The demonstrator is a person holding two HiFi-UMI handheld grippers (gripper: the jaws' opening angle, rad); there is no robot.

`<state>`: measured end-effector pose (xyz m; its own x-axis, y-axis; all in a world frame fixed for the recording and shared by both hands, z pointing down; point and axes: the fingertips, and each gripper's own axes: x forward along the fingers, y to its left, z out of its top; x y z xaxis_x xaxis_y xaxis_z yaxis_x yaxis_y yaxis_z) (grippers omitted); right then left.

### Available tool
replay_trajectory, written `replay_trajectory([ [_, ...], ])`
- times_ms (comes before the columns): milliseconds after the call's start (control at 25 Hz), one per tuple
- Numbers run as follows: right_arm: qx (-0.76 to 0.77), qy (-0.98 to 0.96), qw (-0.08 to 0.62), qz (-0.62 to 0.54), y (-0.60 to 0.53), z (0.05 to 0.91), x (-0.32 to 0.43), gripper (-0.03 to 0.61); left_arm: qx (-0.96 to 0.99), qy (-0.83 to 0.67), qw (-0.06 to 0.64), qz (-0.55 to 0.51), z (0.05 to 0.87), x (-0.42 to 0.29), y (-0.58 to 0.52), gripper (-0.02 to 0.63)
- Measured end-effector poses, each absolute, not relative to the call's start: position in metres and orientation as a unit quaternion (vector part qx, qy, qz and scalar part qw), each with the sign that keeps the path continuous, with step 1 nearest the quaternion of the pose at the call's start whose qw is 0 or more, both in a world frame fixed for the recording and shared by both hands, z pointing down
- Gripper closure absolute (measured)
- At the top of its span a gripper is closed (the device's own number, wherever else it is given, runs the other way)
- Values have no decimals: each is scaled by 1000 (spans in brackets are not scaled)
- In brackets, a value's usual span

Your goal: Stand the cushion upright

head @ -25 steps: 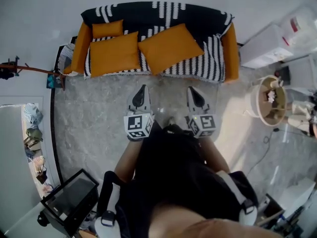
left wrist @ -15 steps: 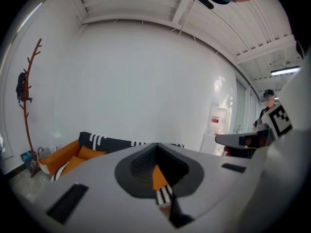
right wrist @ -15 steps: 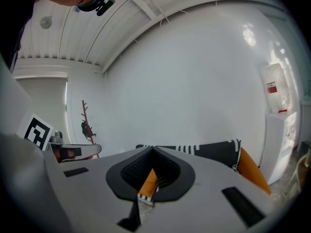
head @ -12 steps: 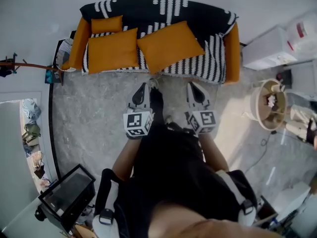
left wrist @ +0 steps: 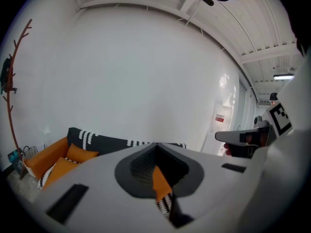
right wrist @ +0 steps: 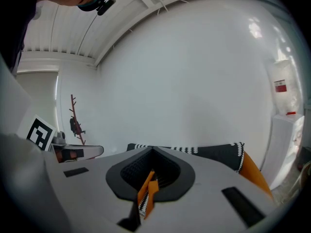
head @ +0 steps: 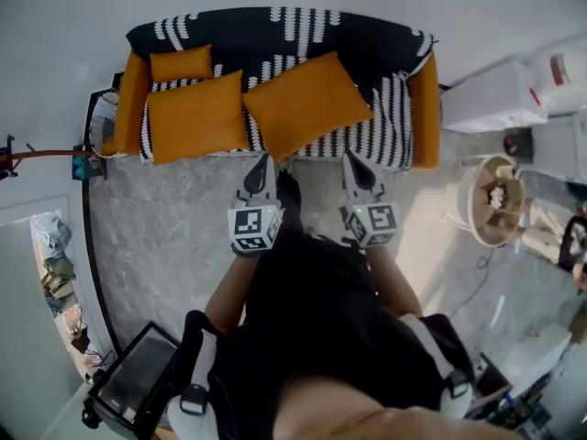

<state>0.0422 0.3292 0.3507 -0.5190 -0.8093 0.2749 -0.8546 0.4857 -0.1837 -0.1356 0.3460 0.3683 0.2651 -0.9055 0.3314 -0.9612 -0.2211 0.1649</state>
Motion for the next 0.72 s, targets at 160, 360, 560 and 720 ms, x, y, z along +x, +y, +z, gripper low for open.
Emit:
replay_trajectory([
  [160,486,-855,88,156,280,357,25,586,777,-594,189,88,377,-152,297,621],
  [360,485,-852,106,164,222,366,2,586,778,-585,211,96,388,-170,243,621],
  [560,484,-849,129,168,164,378,-11,586,773,-584,227,100,401,-191,192,620],
  [720,475,-851,144,170,139,385,-11,586,762,-590,243,108,414,-202,176,620],
])
